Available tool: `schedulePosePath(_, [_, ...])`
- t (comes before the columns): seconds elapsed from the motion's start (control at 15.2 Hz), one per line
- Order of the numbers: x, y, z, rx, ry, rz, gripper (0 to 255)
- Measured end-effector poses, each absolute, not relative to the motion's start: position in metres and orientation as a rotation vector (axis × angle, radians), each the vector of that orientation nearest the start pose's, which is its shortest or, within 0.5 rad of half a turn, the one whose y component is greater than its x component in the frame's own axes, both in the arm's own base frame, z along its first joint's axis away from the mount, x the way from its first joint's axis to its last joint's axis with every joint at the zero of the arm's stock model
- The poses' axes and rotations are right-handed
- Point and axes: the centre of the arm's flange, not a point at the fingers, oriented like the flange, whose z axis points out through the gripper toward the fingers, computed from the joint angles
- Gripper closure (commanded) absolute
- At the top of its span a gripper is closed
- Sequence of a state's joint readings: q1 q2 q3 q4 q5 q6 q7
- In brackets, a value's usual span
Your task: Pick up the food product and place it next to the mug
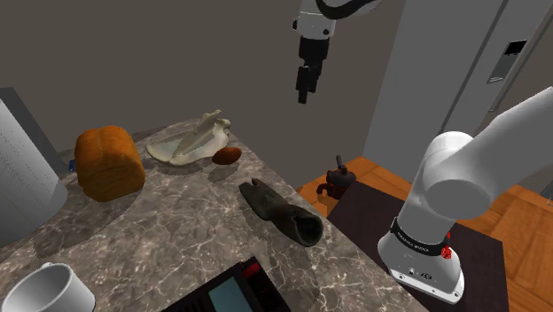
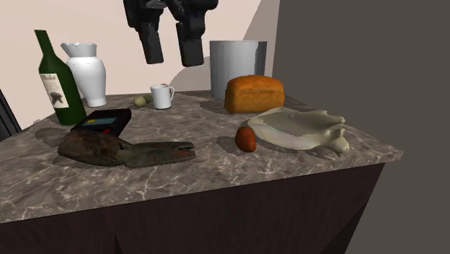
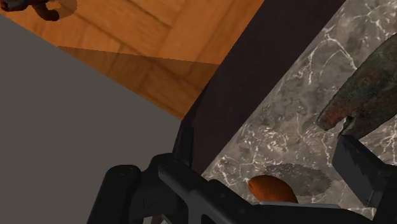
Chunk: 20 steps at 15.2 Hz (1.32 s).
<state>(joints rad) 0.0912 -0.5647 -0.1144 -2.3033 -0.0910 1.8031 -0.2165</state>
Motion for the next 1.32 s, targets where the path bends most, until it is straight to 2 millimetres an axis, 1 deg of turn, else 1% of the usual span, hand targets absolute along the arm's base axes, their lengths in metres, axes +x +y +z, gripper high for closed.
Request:
schedulePosePath(0.26, [0.428,-0.019,0.526,-3.098,-0.504,-0.091,0])
schedulePosePath(0.46, [0.458,-0.016,0.505,-3.051,-0.608,-0.091,0])
schedulePosePath(0.73, [0.503,-0.005,0.474,-2.984,-0.743,-0.089,0])
schedulePosePath(0.79, [0.512,-0.001,0.465,-2.966,-0.776,-0.088,0])
schedulePosePath(0.86, [0.521,0.006,0.461,-2.947,-0.810,-0.086,0])
schedulePosePath(0.92, [0.532,0.007,0.453,-2.929,-0.840,-0.087,0])
schedulePosePath(1.06, [0.552,0.022,0.436,-2.891,-0.906,-0.086,0])
schedulePosePath(1.19, [0.571,0.030,0.424,-2.851,-0.969,-0.084,0])
schedulePosePath(1.32, [0.587,0.044,0.409,-2.810,-1.031,-0.083,0])
